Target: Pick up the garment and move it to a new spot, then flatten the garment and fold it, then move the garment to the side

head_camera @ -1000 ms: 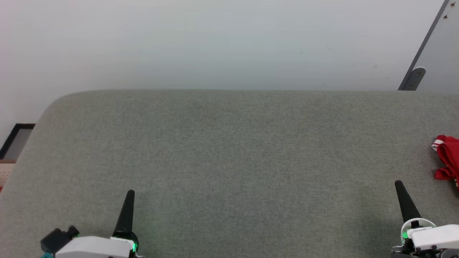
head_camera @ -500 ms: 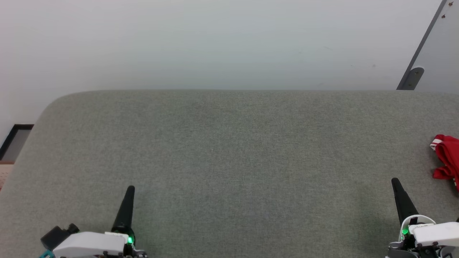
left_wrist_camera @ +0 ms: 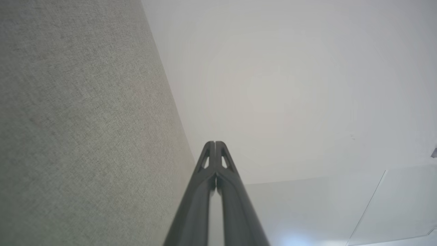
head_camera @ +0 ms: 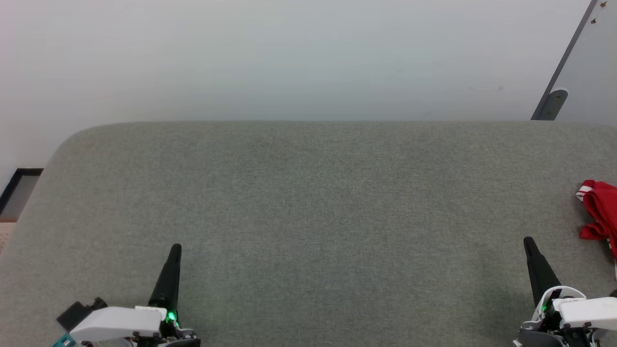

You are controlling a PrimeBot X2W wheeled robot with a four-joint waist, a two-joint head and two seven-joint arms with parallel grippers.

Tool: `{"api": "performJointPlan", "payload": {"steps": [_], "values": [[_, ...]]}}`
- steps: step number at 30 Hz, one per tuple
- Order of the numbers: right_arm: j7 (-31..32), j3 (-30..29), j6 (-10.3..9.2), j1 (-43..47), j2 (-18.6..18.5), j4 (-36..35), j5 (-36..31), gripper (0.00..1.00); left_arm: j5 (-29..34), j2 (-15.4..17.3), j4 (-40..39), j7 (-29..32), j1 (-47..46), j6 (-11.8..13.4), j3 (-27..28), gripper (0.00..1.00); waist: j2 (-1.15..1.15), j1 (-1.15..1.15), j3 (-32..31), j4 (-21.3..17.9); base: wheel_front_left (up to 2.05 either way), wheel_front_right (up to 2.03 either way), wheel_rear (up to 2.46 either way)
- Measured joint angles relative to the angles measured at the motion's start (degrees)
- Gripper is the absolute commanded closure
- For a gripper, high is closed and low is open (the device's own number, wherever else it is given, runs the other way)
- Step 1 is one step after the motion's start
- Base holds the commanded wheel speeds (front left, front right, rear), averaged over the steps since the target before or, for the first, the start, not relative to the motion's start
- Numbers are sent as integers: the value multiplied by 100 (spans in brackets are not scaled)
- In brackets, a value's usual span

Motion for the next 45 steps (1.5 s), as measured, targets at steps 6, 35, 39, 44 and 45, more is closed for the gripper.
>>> {"api": "performJointPlan", "payload": {"steps": [6,35,39,44,45], "values": [[51,-22,0,-38,42,33,201,100,-220,-22,38,71,-43,0,30,100,0,0,1,-11,0,0,0],[174,-73,0,-129,112,114,743,100,-775,-76,115,266,-164,0,138,100,0,0,3,-41,0,0,0],[175,-73,0,-129,112,114,743,100,-772,-80,115,267,-164,0,144,100,0,0,3,-41,0,0,0],[175,-74,0,-129,113,114,743,100,-765,-85,115,274,-164,0,154,100,0,0,3,-41,0,0,0],[175,-74,0,-129,113,114,743,100,-765,-87,115,274,-164,0,155,100,0,0,3,-41,0,0,0]]}}
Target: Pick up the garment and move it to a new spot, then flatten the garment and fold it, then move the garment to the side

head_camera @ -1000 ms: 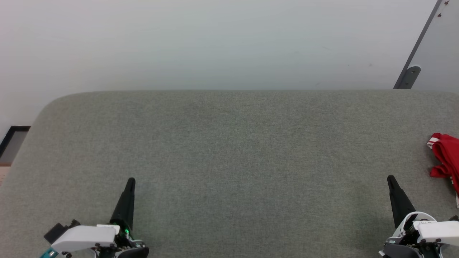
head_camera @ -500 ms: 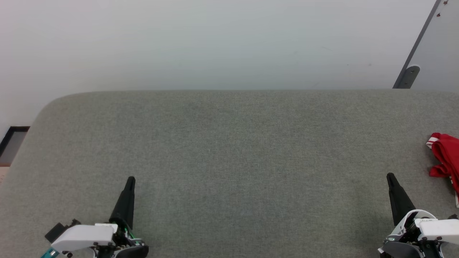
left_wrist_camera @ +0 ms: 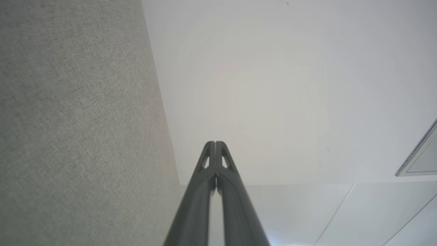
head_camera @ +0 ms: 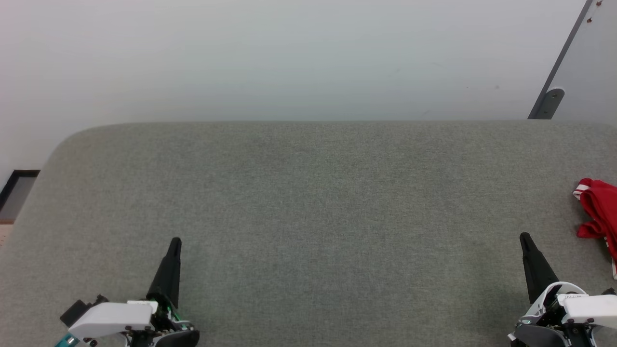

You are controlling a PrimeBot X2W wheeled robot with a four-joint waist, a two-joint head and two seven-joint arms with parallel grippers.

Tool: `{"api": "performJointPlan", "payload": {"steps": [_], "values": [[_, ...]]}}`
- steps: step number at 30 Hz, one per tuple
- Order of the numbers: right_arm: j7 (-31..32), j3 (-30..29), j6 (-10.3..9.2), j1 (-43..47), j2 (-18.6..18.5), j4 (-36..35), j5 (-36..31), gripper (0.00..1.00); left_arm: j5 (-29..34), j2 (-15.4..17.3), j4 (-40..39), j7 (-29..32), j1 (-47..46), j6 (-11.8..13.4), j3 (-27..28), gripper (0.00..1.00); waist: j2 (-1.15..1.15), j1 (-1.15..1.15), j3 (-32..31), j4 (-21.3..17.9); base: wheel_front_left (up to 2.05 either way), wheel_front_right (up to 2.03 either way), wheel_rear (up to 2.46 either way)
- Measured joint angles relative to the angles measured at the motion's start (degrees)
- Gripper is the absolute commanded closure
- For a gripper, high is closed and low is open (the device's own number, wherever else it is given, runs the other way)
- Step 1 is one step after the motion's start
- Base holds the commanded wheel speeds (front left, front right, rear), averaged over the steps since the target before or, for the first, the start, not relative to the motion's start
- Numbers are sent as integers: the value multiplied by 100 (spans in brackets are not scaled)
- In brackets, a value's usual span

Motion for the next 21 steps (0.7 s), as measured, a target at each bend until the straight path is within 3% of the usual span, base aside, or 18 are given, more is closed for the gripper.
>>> {"api": "performJointPlan", "payload": {"steps": [21], "values": [[0,0,0,0,0,0,0,100,16,-20,1,26,-1,0,25,100,0,0,0,0,0,0,0]]}}
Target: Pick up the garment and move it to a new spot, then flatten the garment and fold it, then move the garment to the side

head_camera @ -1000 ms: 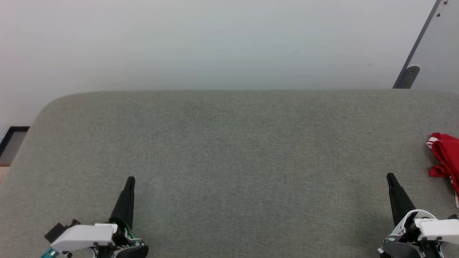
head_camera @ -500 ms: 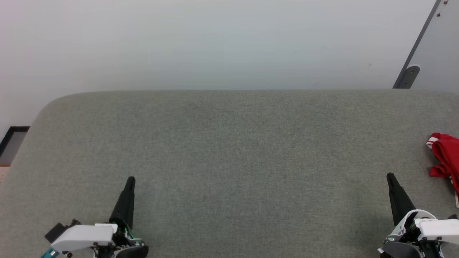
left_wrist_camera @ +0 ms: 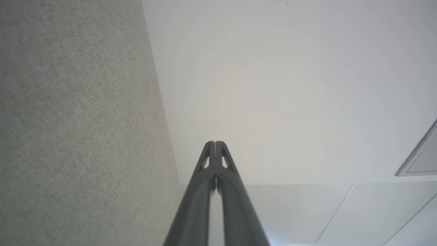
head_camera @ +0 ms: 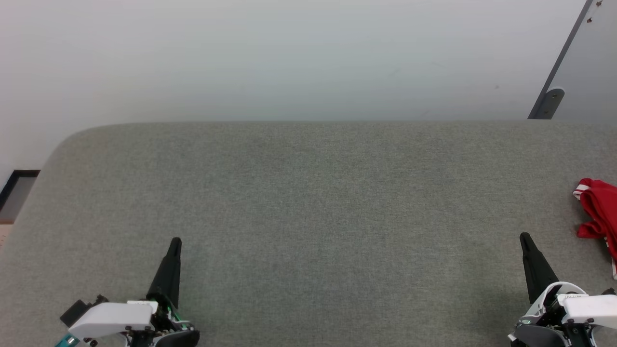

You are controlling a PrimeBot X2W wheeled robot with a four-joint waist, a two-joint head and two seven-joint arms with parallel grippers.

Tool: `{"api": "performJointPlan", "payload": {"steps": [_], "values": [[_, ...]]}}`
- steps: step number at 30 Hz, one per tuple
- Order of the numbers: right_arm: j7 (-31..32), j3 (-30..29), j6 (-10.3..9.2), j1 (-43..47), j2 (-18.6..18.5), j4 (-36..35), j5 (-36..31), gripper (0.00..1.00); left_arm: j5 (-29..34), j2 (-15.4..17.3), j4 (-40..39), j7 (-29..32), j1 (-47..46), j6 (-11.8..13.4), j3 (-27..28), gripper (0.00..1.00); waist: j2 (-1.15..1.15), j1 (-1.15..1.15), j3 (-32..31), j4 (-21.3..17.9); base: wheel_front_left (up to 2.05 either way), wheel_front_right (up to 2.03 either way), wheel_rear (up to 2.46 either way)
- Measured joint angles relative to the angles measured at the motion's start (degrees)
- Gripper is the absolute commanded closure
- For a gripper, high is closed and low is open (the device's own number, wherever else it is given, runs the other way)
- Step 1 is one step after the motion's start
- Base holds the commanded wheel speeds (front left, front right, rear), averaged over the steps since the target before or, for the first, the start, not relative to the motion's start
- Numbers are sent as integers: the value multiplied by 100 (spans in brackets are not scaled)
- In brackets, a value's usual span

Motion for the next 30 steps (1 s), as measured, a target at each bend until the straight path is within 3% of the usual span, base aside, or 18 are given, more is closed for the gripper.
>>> {"api": "performJointPlan", "payload": {"steps": [30], "values": [[0,-1,0,0,1,0,0,100,19,-20,1,23,-2,0,30,100,0,0,0,0,0,0,0]]}}
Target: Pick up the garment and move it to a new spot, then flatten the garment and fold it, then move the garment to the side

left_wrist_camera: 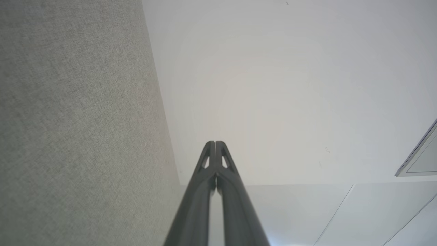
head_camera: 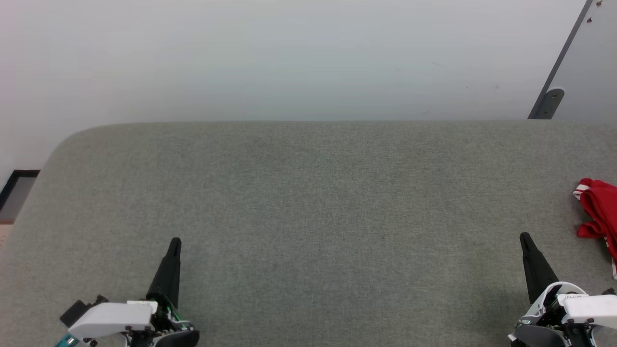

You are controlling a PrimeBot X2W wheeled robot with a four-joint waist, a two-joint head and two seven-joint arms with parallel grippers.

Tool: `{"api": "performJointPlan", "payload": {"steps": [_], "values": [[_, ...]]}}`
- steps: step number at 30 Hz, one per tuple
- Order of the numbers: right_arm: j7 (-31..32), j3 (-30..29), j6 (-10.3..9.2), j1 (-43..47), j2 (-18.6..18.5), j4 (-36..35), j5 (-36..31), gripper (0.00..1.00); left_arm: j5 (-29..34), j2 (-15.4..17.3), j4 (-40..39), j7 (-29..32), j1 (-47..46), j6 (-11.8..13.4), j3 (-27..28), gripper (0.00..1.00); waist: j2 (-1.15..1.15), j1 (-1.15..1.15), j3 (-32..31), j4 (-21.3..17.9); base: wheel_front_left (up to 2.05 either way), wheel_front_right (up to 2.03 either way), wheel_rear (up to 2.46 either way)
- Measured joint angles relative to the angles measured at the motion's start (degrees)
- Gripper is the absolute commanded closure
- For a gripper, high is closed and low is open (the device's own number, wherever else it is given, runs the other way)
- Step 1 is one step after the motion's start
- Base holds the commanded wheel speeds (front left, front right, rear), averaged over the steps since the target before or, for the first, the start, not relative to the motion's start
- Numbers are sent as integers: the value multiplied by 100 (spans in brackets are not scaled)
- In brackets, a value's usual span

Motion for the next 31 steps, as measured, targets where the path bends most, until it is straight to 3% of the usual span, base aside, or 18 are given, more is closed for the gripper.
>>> {"api": "performJointPlan", "payload": {"steps": [31], "values": [[0,-1,0,0,1,0,0,100,32,-14,0,20,-1,0,20,100,0,0,0,0,0,0,0]]}}
